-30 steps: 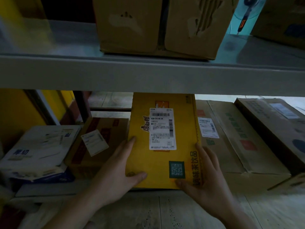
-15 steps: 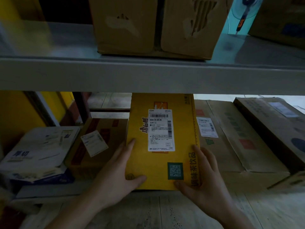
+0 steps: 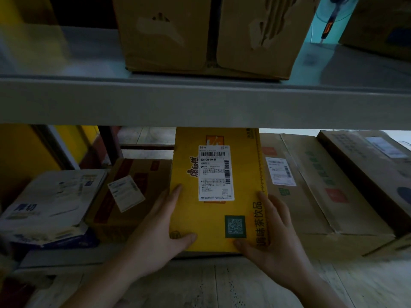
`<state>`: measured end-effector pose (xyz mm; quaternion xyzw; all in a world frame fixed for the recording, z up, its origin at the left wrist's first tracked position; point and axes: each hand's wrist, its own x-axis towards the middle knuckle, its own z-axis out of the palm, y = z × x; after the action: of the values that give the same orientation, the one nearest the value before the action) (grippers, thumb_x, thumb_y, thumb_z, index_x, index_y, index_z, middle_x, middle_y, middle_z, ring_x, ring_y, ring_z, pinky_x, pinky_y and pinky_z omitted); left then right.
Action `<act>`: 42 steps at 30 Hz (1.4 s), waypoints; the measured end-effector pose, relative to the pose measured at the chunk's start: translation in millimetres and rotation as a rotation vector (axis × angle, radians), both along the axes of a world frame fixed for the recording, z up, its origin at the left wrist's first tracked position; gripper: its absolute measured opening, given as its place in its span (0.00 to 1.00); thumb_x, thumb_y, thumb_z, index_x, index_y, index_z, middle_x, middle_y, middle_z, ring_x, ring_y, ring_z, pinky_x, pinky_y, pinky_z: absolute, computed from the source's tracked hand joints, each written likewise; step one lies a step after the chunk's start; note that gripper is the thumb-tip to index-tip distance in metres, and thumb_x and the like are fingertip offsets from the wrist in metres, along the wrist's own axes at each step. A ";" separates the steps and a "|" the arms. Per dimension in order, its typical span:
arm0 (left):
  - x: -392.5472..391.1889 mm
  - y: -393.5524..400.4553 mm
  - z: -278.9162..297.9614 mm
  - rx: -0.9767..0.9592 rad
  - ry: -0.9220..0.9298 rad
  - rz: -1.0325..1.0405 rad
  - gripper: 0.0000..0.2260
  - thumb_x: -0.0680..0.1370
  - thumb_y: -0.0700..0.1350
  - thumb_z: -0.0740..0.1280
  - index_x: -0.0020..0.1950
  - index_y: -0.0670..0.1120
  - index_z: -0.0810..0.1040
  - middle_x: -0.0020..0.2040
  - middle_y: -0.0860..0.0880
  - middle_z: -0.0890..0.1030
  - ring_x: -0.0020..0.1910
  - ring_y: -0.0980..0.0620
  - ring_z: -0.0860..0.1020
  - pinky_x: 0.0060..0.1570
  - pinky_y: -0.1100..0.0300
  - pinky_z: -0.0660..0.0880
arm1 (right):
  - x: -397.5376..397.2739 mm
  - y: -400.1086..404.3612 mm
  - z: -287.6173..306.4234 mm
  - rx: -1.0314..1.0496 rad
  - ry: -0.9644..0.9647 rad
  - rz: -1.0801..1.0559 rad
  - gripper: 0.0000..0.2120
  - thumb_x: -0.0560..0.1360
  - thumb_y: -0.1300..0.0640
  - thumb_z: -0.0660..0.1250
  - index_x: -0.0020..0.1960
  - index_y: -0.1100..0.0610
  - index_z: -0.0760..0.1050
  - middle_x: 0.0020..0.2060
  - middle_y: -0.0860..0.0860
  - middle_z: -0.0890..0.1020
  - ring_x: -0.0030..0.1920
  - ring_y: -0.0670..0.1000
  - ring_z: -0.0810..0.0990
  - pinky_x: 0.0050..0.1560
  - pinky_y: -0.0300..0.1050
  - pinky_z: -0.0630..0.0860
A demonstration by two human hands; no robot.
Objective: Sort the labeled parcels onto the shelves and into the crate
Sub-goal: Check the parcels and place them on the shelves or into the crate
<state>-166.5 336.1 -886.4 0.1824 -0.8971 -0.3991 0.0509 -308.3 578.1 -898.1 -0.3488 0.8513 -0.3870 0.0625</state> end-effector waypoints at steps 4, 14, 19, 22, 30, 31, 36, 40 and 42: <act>-9.7 -10.3 -4.2 0.019 -0.013 0.006 0.49 0.72 0.61 0.73 0.78 0.65 0.38 0.80 0.61 0.46 0.77 0.56 0.55 0.74 0.54 0.61 | -12.5 -9.5 -4.8 0.045 -0.030 0.031 0.54 0.66 0.35 0.76 0.80 0.40 0.45 0.73 0.33 0.51 0.65 0.33 0.63 0.56 0.26 0.71; -55.8 -37.4 -10.1 0.034 -0.155 0.031 0.50 0.71 0.60 0.75 0.80 0.59 0.41 0.81 0.54 0.51 0.78 0.50 0.56 0.75 0.50 0.60 | -54.5 -42.7 -7.2 0.204 -0.026 0.067 0.53 0.68 0.32 0.73 0.82 0.46 0.48 0.76 0.45 0.57 0.72 0.50 0.66 0.67 0.48 0.74; -76.8 -41.6 -12.1 0.091 -0.217 0.057 0.50 0.72 0.55 0.76 0.81 0.57 0.44 0.80 0.52 0.56 0.77 0.48 0.60 0.73 0.48 0.63 | -74.7 -54.8 -13.3 0.332 -0.078 0.055 0.56 0.64 0.24 0.68 0.82 0.45 0.47 0.78 0.47 0.57 0.77 0.54 0.60 0.73 0.58 0.67; -85.0 -44.7 -13.7 0.127 -0.243 0.071 0.48 0.72 0.53 0.76 0.81 0.56 0.47 0.79 0.50 0.59 0.76 0.47 0.62 0.72 0.48 0.65 | -81.9 -62.9 -15.1 0.406 -0.075 0.067 0.54 0.66 0.25 0.68 0.82 0.46 0.48 0.78 0.49 0.58 0.78 0.56 0.56 0.75 0.59 0.63; -99.5 -49.4 -20.2 0.094 -0.255 0.059 0.43 0.74 0.49 0.75 0.81 0.53 0.51 0.77 0.47 0.62 0.73 0.46 0.65 0.63 0.55 0.67 | -92.3 -76.7 -29.3 0.501 -0.058 0.056 0.54 0.67 0.24 0.67 0.82 0.47 0.47 0.79 0.52 0.59 0.79 0.57 0.54 0.77 0.59 0.60; -99.5 -51.2 -21.7 0.096 -0.264 0.061 0.43 0.75 0.49 0.74 0.81 0.53 0.50 0.77 0.47 0.62 0.74 0.46 0.65 0.64 0.55 0.67 | -92.6 -78.4 -30.9 0.504 -0.053 0.059 0.54 0.67 0.24 0.66 0.82 0.47 0.47 0.79 0.52 0.59 0.79 0.57 0.54 0.77 0.59 0.59; -101.6 -56.5 -28.0 0.076 -0.301 0.059 0.45 0.75 0.52 0.74 0.81 0.53 0.48 0.77 0.47 0.60 0.74 0.45 0.64 0.68 0.51 0.67 | -90.9 -81.6 -35.5 0.510 -0.060 0.056 0.54 0.67 0.24 0.66 0.82 0.46 0.44 0.80 0.52 0.56 0.80 0.58 0.52 0.78 0.59 0.57; -106.5 -62.2 -32.3 0.059 -0.344 0.045 0.46 0.73 0.56 0.74 0.81 0.55 0.47 0.78 0.47 0.57 0.75 0.44 0.63 0.69 0.49 0.68 | -90.5 -80.7 -35.4 0.499 -0.060 0.060 0.54 0.67 0.23 0.64 0.82 0.45 0.45 0.80 0.51 0.56 0.80 0.57 0.52 0.77 0.60 0.59; -110.5 -62.0 -34.2 0.005 -0.366 0.061 0.46 0.73 0.59 0.73 0.81 0.57 0.46 0.80 0.46 0.53 0.77 0.42 0.59 0.72 0.44 0.65 | -88.1 -79.2 -30.9 0.488 -0.034 0.067 0.52 0.68 0.22 0.63 0.81 0.44 0.47 0.79 0.50 0.57 0.79 0.57 0.54 0.76 0.60 0.61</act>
<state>-277.0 274.1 -920.6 0.2792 -0.8845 -0.3597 -0.1017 -396.3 498.9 -929.0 -0.3451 0.9063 -0.1733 0.1720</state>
